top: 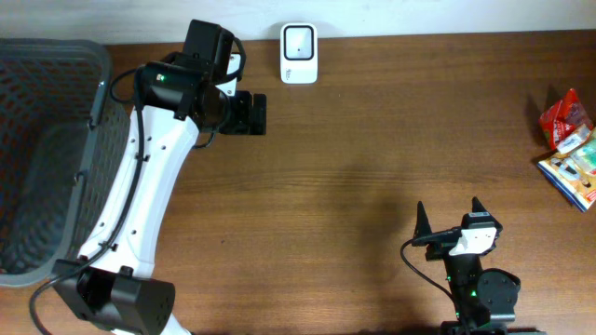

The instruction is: Scan the item barcode

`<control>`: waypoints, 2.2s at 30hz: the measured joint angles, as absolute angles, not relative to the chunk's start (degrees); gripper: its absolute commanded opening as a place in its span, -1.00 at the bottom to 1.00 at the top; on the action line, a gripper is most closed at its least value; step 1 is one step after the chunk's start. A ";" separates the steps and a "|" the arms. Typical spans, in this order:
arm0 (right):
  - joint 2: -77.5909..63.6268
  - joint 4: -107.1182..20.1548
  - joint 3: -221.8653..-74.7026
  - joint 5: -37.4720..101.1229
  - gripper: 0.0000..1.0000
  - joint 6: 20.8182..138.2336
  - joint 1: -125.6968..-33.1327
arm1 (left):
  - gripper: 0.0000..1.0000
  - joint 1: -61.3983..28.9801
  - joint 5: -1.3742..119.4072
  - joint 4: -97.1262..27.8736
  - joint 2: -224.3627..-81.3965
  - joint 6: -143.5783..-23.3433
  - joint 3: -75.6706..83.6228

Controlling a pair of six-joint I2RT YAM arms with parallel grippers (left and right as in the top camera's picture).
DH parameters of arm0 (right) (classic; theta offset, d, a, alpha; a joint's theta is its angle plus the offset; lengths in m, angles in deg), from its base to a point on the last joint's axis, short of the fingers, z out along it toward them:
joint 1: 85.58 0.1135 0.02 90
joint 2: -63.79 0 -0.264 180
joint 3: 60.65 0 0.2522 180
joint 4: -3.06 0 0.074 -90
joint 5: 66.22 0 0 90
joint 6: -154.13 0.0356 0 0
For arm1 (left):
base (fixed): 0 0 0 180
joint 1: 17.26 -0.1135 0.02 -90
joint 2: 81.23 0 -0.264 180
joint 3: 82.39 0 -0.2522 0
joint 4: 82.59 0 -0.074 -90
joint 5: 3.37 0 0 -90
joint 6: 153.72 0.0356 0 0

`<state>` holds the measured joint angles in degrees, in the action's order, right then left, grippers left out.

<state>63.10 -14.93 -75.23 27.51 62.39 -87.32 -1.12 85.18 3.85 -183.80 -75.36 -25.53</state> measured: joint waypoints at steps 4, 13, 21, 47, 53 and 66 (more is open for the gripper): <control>63.10 -14.93 -75.23 27.51 0.96 62.41 -87.32 | 0.98 -1.12 85.20 3.85 -183.80 -75.36 -25.53; 63.10 -14.93 -75.23 27.51 0.97 62.46 -87.32 | 0.98 -1.03 85.86 11.31 -183.05 -75.36 -24.77; 63.10 -14.90 -75.25 27.31 0.97 62.39 -87.32 | 0.98 -0.59 85.16 -19.64 -143.97 -66.71 21.53; 63.10 -14.93 -75.23 27.29 0.97 62.41 -87.32 | 0.98 -17.12 89.00 -64.28 -81.88 -63.84 83.05; 63.10 -14.93 -75.23 27.29 0.97 62.41 -87.32 | 0.98 -19.39 91.17 -64.32 -81.86 -64.89 83.05; 63.10 -14.93 -75.23 27.29 0.97 62.41 -87.32 | 0.98 -19.39 89.03 -64.12 -81.86 -64.78 83.05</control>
<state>63.10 -14.93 -75.23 27.29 62.41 -87.32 -19.39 89.03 -64.12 -81.86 -64.78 83.05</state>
